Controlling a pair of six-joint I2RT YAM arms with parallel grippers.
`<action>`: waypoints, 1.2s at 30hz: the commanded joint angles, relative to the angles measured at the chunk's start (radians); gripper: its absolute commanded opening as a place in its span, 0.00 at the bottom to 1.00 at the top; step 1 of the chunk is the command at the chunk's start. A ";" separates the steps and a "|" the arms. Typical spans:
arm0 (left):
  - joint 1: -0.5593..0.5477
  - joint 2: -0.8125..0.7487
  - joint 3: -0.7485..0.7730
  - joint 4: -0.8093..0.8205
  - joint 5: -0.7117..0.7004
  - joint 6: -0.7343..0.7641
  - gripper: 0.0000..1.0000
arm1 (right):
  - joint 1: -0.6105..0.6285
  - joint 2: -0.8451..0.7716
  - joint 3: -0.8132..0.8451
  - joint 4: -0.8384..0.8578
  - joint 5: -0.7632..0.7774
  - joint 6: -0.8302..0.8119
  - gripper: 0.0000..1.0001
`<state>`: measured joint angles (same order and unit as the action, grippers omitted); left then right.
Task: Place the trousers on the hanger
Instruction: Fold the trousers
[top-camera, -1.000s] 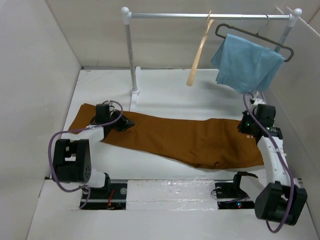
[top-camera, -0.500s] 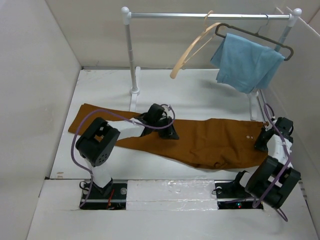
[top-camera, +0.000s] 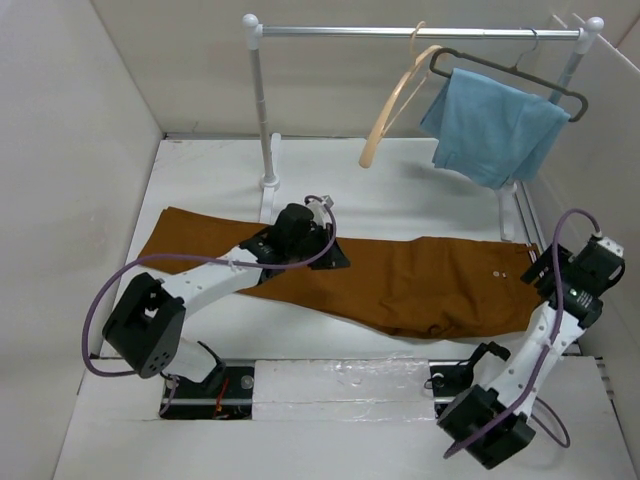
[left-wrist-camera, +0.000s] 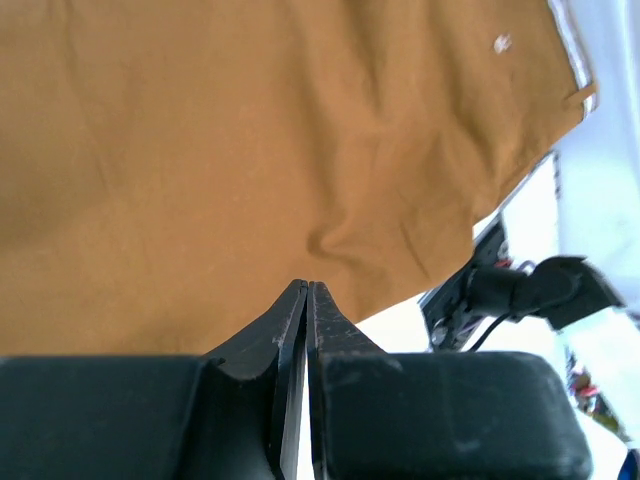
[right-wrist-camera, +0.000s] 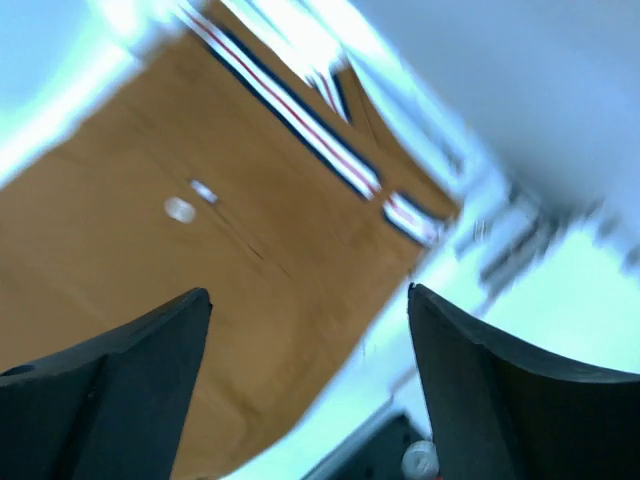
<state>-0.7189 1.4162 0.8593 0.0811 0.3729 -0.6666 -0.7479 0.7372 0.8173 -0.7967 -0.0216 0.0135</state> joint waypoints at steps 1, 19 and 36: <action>-0.010 0.021 0.006 -0.038 -0.002 0.042 0.00 | -0.070 0.091 -0.090 -0.093 0.029 0.072 0.86; -0.010 0.138 -0.170 0.060 0.044 -0.068 0.00 | -0.191 0.309 -0.311 0.367 -0.233 0.034 0.93; -0.241 0.412 -0.059 0.103 -0.063 -0.157 0.00 | 0.133 0.024 0.328 -0.036 -0.305 -0.084 0.00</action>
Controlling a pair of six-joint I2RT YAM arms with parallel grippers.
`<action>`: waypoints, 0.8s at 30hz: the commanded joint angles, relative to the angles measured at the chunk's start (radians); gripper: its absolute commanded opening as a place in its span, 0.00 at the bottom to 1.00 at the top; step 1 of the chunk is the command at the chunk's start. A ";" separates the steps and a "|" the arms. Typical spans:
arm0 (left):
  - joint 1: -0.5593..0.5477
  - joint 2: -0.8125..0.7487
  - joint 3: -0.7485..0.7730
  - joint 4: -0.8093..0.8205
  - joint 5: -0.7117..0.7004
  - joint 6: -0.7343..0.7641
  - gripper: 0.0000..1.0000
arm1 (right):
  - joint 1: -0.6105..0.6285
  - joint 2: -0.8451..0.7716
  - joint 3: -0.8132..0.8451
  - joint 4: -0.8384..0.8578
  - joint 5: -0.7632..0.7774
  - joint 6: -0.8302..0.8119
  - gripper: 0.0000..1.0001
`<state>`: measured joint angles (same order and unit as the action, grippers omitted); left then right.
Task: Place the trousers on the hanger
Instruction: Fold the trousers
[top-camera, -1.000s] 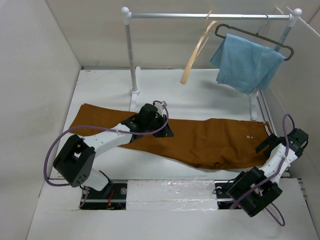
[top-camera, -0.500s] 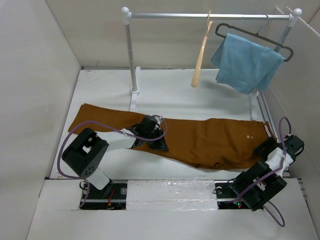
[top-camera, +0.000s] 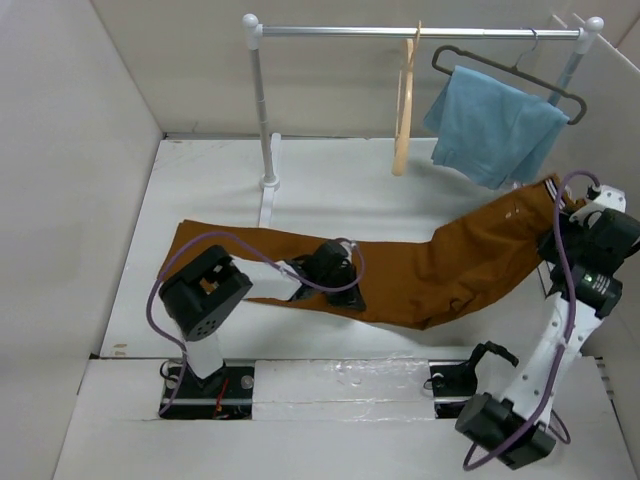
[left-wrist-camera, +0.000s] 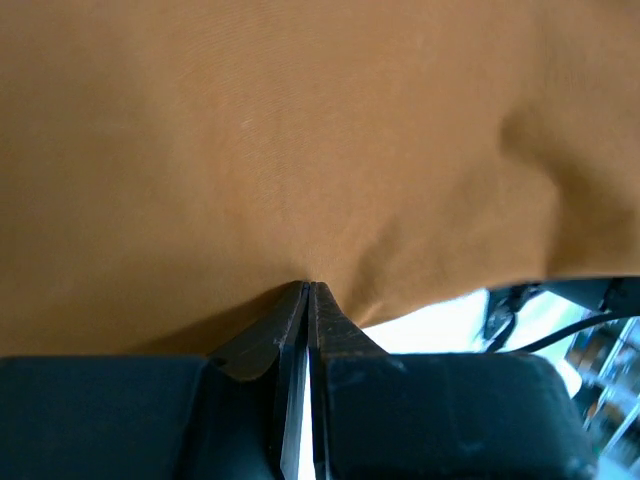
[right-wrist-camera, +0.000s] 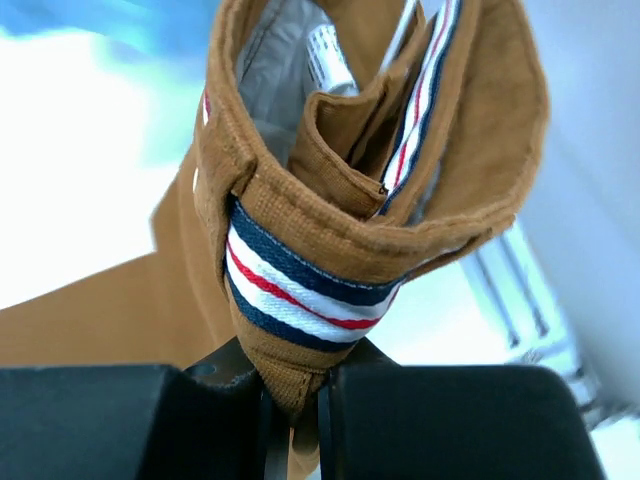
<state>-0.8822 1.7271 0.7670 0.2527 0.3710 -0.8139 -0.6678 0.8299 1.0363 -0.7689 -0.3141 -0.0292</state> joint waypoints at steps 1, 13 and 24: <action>-0.121 0.126 0.085 -0.070 -0.069 -0.030 0.00 | 0.075 -0.101 0.167 -0.102 -0.014 -0.043 0.00; -0.426 0.548 0.783 -0.216 -0.033 -0.157 0.00 | 0.413 -0.120 0.466 -0.210 -0.086 -0.016 0.00; -0.154 -0.581 0.235 -0.574 -0.604 -0.102 0.27 | 0.605 -0.054 0.277 0.221 -0.218 0.248 0.00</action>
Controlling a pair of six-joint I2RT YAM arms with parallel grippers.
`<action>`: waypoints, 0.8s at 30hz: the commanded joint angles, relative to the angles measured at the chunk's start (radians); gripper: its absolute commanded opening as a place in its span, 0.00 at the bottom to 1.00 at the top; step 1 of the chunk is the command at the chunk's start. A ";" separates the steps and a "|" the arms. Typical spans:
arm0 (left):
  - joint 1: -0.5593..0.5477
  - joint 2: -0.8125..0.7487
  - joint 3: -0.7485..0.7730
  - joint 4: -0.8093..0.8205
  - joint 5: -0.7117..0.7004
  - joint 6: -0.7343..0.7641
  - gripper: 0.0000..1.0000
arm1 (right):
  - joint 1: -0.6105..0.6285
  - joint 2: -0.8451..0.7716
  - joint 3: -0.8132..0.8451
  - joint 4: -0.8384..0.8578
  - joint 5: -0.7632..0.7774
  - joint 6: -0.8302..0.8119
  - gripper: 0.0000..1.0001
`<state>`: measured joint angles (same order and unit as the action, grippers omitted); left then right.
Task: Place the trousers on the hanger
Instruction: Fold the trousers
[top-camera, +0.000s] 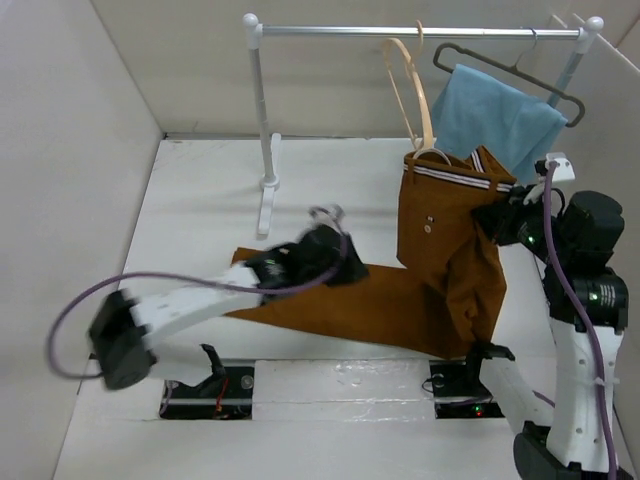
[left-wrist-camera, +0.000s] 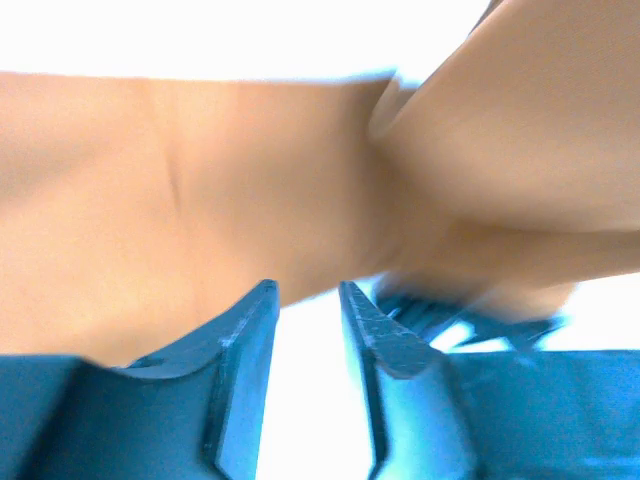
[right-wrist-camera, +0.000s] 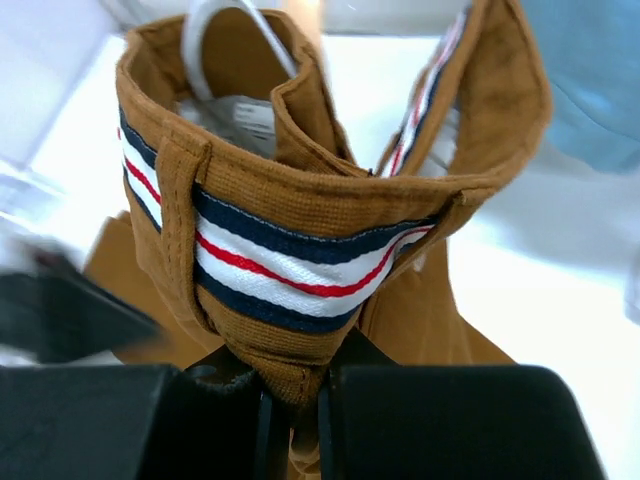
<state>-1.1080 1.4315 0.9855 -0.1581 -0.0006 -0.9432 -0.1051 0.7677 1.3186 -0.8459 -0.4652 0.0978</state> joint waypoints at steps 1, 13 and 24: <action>0.112 -0.345 0.031 -0.199 -0.242 0.032 0.29 | 0.062 0.015 -0.027 0.388 -0.067 0.144 0.00; 0.916 -0.402 0.496 -0.458 0.050 0.372 0.31 | 0.881 0.493 0.197 0.492 0.741 0.172 0.00; 0.927 -0.419 0.737 -0.603 -0.103 0.414 0.32 | 1.395 1.240 0.637 0.395 0.823 0.097 0.56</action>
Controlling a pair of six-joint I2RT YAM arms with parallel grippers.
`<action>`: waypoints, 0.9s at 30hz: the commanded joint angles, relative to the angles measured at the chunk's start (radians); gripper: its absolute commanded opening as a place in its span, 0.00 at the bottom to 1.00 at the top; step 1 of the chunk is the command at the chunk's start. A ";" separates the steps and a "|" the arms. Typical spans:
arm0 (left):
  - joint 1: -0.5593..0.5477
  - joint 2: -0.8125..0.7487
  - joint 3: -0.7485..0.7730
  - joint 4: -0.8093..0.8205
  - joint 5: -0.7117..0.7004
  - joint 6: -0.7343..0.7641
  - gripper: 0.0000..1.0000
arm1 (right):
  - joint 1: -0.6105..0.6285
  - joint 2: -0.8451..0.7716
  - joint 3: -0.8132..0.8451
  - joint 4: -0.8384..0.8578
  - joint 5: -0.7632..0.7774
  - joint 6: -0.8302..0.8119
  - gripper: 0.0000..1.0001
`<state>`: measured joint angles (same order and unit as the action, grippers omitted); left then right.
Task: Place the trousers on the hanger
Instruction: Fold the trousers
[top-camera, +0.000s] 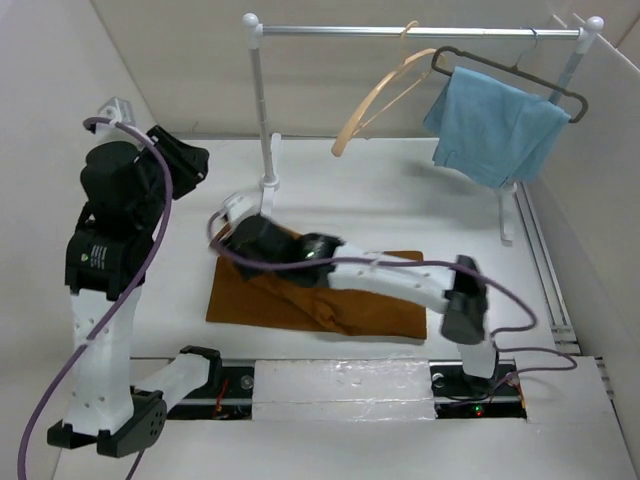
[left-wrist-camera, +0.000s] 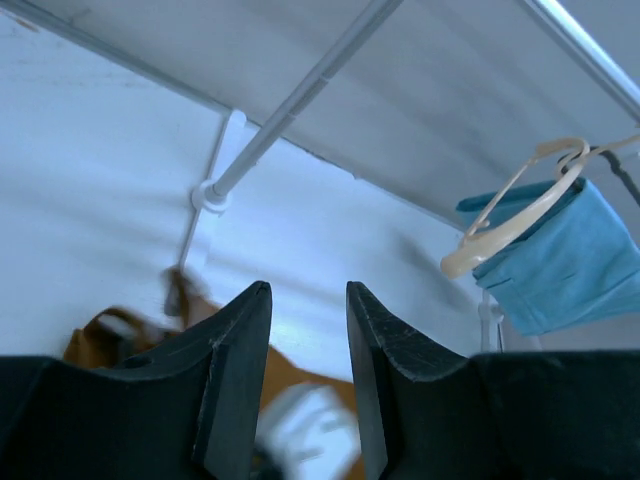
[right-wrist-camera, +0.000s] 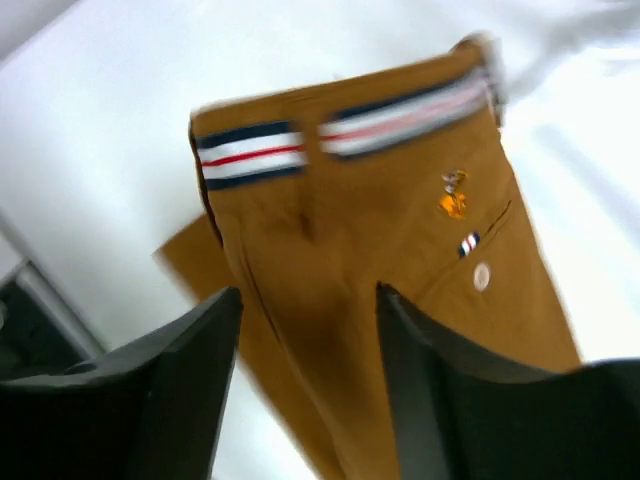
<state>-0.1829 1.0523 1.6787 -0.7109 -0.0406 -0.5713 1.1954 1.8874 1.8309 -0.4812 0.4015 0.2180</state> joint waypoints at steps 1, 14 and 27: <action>0.002 -0.046 0.033 -0.055 -0.079 0.042 0.33 | 0.137 0.160 0.174 -0.058 -0.043 -0.019 0.64; 0.002 -0.133 -0.811 0.342 0.337 -0.079 0.33 | 0.006 -0.492 -0.705 0.125 -0.157 0.059 0.00; 0.325 0.043 -1.194 0.544 0.274 -0.142 0.28 | -0.066 -0.804 -1.398 0.218 -0.145 0.421 0.00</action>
<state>0.0460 1.0908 0.5014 -0.2455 0.2642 -0.7002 1.1408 1.1469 0.4812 -0.3073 0.2646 0.4961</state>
